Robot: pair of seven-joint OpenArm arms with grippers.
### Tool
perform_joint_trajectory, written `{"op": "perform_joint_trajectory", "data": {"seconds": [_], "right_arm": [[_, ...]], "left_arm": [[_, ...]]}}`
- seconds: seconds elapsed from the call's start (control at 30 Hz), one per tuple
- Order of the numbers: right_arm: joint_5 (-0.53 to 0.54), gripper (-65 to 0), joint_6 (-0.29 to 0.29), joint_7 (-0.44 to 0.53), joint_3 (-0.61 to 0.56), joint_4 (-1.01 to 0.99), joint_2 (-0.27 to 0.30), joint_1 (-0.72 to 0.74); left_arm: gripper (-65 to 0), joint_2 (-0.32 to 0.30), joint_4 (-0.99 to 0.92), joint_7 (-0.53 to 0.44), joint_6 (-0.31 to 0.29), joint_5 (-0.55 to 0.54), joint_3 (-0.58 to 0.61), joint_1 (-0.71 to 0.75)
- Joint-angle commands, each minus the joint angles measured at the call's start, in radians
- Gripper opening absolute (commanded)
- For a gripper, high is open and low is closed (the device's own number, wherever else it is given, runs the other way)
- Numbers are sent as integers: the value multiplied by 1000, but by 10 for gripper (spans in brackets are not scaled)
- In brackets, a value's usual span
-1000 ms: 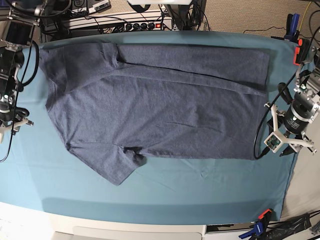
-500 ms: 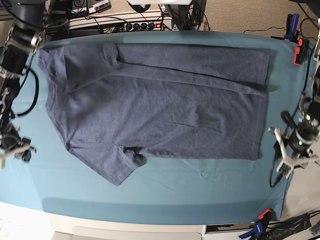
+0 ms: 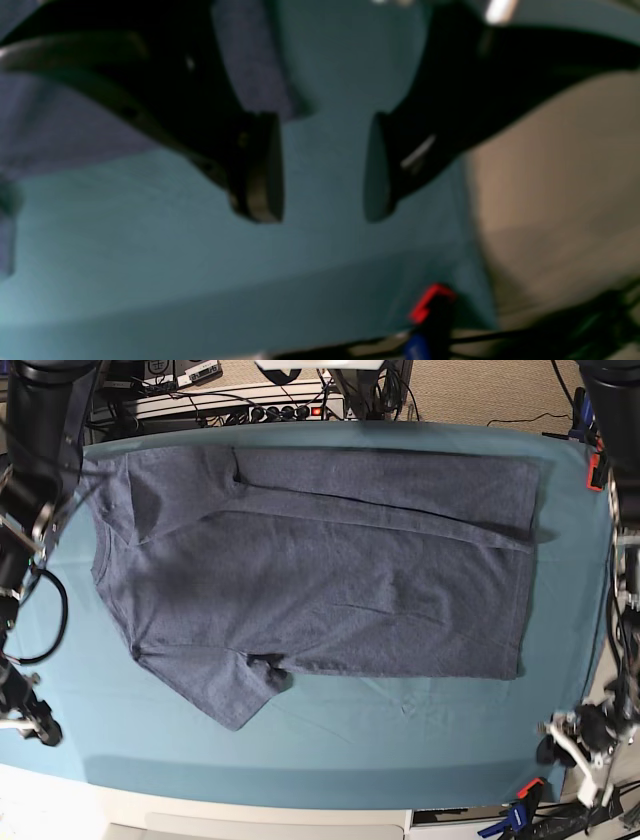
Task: Fold the T-shirt properly
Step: 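Lower the right gripper to the hem corner beside the sleeve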
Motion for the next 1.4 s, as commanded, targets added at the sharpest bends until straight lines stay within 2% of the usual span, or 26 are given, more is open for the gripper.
{"op": "perform_joint_trajectory", "data": {"seconds": [0.0,0.1,0.27,0.5,0.63,0.77,0.83,1.03,1.27,1.37], "right_arm": [[20,-438,6,11,1,-38,-2,60],[23,-438,8,-6,0,-186,-43,128],[14,-438,85,-97,-44,-267,-106,173],[-33,-438,127,-208,-409,-267,-122,220],[-95,-438,127,-205,-601,-266,-121,235],[-172,-438,112,-161,-720,-265,-122,229],[-215,-438,96,-129,-747,-265,-122,226],[-384,-438,93,-61,-745,-263,-122,226],[-398,-436,95,-71,-745,-263,-122,226],[-398,-379,96,-78,-745,-263,-122,226]], "left_arm": [[-367,0,-22,3,-18,-44,-26,-64],[-368,30,-138,61,-62,-142,-48,-134],[-373,52,-317,129,-119,-258,-45,-198],[-374,10,-449,152,-148,-314,19,-175],[-374,-29,-474,199,-179,-366,27,-167],[-374,-71,-474,201,-178,-370,27,-156],[-374,-92,-474,200,-178,-371,27,-147],[-374,-132,-474,198,-185,-381,27,-137],[-374,-133,-474,198,-185,-388,27,-137],[-374,-134,-474,198,-185,-388,27,-137]]}}
